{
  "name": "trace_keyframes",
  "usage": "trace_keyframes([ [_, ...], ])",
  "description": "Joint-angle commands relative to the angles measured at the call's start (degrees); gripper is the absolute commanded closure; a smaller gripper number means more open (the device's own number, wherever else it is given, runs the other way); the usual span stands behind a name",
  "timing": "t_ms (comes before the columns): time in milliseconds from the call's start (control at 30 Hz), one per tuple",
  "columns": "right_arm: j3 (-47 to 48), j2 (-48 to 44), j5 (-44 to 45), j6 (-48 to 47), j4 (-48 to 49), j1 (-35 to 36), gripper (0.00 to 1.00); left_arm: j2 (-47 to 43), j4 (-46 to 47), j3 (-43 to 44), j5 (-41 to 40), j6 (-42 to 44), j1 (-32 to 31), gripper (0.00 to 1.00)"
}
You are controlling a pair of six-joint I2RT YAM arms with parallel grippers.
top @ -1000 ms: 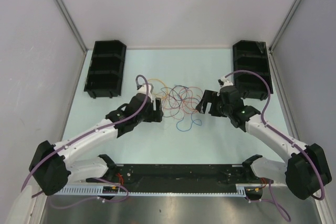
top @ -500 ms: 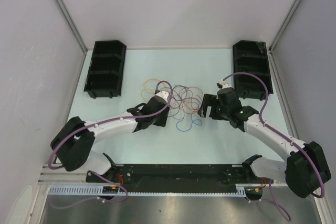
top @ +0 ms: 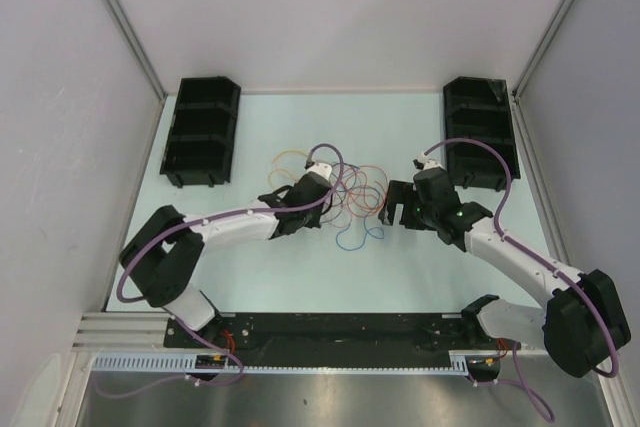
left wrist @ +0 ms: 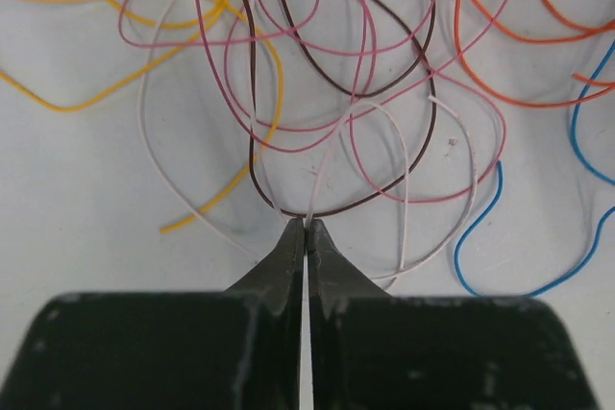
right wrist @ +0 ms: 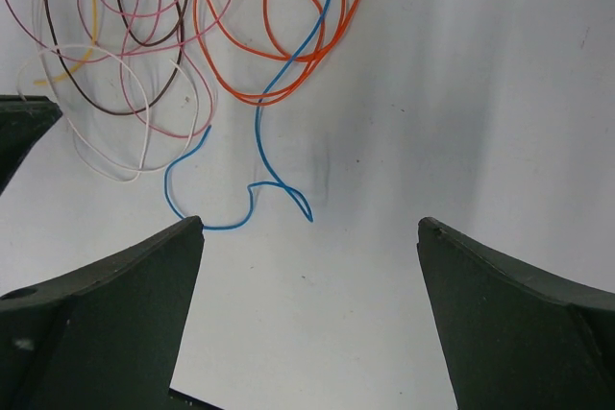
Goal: Untangle the cables
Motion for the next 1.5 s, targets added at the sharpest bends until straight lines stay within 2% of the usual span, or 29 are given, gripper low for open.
trace_keyframes([
  [0,0.4,-1.3,0.2,-0.4,0.5,0.5,0.02,-4.5,-5.4,6.8,-2.1,0.9,-0.5,1.00],
  [100,0.4,-1.3,0.2,-0.8,1.0,0.5,0.02,-10.3,-12.1,16.3,-2.5,2.6,-0.5,1.00],
  [167,0.4,-1.4,0.1,-0.8,1.3,0.5,0.02,-12.5,-16.2,28.6,-3.6,3.8,-0.5,1.00],
  [333,0.4,-3.0,0.3,-0.5,2.1,0.6,0.02,-11.3,-24.5,60.1,-2.4,9.2,-0.6,1.00],
  [433,0.6,-5.3,0.5,-0.9,1.9,0.5,0.03,-10.1,-25.4,69.0,3.4,10.8,-0.8,1.00],
  [500,0.7,-8.0,1.5,-1.8,1.2,0.5,0.02,-11.4,-24.6,69.1,7.0,10.5,-0.9,1.00],
  [600,0.9,-12.1,2.4,-2.8,0.4,0.5,0.02,-16.0,-20.2,61.8,11.7,10.0,-0.8,1.00],
  [733,1.1,-17.1,2.0,-4.5,0.5,0.5,0.02,-22.1,-12.2,44.5,14.8,9.8,-0.8,1.00],
  [900,1.1,-21.7,-0.2,-6.0,1.1,0.4,0.01,-22.4,-8.6,32.2,13.1,8.3,-0.7,0.99],
  [1000,1.1,-22.2,-5.2,-5.5,2.3,0.5,0.03,-20.0,-9.6,30.0,12.3,6.0,-0.7,1.00],
  [1167,0.9,-20.6,-12.3,-5.1,6.1,3.1,0.08,-19.7,-6.4,26.7,15.6,3.7,-0.6,1.00],
  [1300,0.8,-18.8,-11.1,-6.0,10.3,8.9,0.11,-19.2,-6.3,27.3,14.8,1.1,-0.6,1.00],
  [1400,0.8,-17.0,-6.9,-6.3,14.8,14.2,0.13,-19.0,-7.4,29.0,13.5,-4.3,-0.2,1.00],
  [1467,0.9,-15.8,-3.2,-7.1,18.9,17.9,0.13,-19.3,-7.3,29.3,15.5,-8.6,0.4,1.00],
])
